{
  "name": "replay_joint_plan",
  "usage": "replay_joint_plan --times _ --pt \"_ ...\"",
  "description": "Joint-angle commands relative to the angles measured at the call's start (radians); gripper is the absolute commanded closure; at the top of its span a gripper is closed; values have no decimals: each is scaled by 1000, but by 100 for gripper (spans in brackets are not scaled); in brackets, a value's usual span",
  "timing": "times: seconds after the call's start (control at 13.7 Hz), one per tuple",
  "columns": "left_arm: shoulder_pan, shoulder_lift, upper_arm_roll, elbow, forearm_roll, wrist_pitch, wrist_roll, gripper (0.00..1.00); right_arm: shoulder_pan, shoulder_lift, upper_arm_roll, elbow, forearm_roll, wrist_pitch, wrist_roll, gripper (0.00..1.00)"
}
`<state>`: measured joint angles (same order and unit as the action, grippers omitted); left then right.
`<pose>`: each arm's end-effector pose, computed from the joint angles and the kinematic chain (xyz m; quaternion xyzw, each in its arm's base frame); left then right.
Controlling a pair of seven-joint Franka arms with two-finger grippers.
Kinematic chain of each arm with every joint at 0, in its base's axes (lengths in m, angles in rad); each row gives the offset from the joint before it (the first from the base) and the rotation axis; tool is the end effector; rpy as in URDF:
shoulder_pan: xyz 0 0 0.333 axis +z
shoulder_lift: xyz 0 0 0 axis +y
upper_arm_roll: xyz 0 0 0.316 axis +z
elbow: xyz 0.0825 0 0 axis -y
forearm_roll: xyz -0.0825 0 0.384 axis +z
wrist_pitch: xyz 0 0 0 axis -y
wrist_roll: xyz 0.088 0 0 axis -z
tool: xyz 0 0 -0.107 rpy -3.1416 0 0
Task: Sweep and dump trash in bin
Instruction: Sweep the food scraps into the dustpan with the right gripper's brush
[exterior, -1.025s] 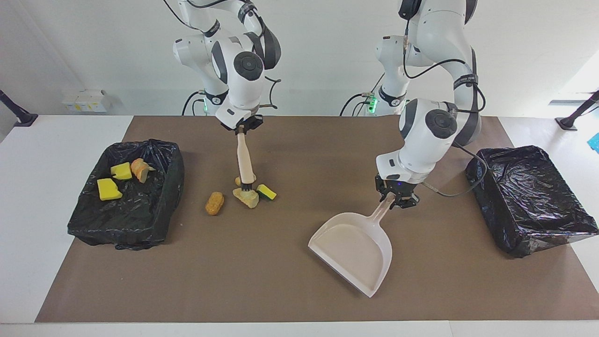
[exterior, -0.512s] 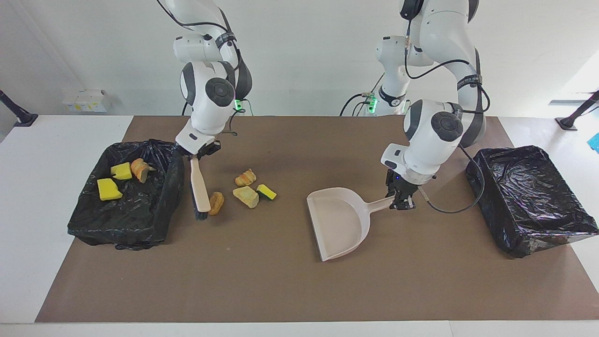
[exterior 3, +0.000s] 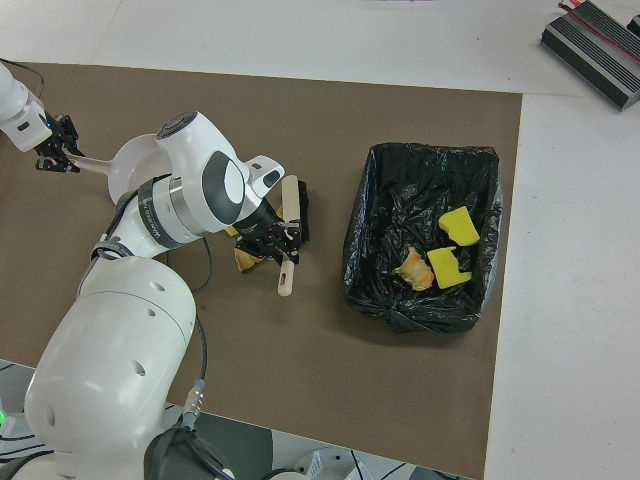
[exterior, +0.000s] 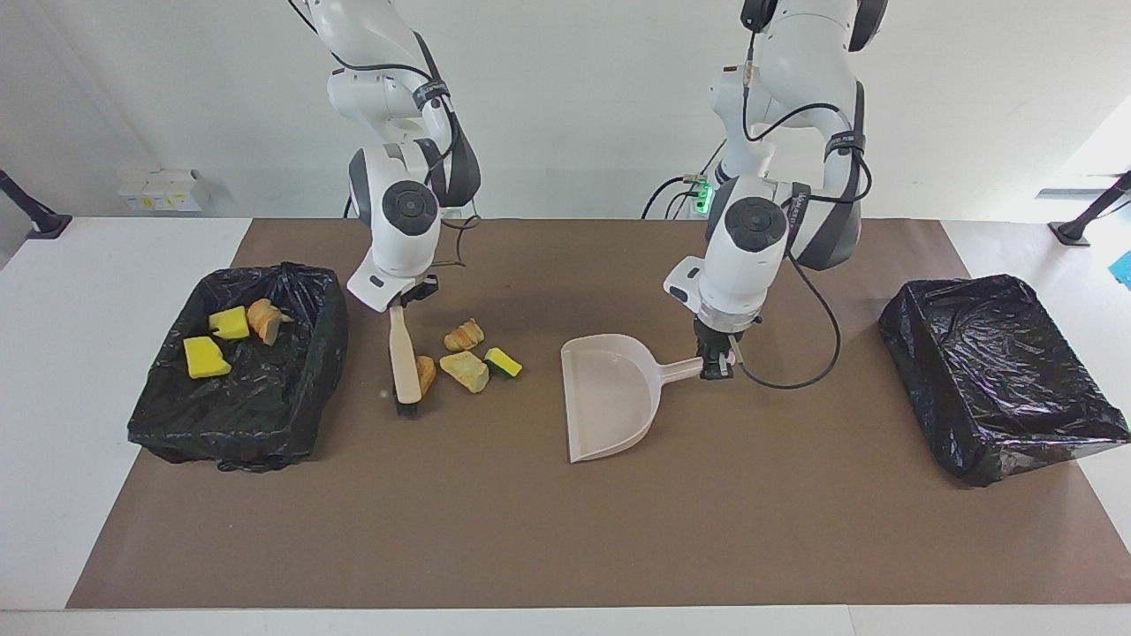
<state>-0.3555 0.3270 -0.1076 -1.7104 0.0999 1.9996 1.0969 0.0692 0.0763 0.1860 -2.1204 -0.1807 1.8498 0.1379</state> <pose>0.5811 -0.2768 0.3976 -0.6970 0.7163 0.0255 0.0208 0.5001 0.1153 0.3547 0.9776 0.0978 -0.1532 0.1062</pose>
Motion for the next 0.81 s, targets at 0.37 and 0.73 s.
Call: replay_joint_plan --times 0.37,0.73 --pt "-105 -66 8 -116 43 10 -74 100 52 -21 7 -55 250 11 -30 100" --pt "-123 -69 3 -164 41 68 -140 100 96 -15 7 -59 478 46 -20 100"
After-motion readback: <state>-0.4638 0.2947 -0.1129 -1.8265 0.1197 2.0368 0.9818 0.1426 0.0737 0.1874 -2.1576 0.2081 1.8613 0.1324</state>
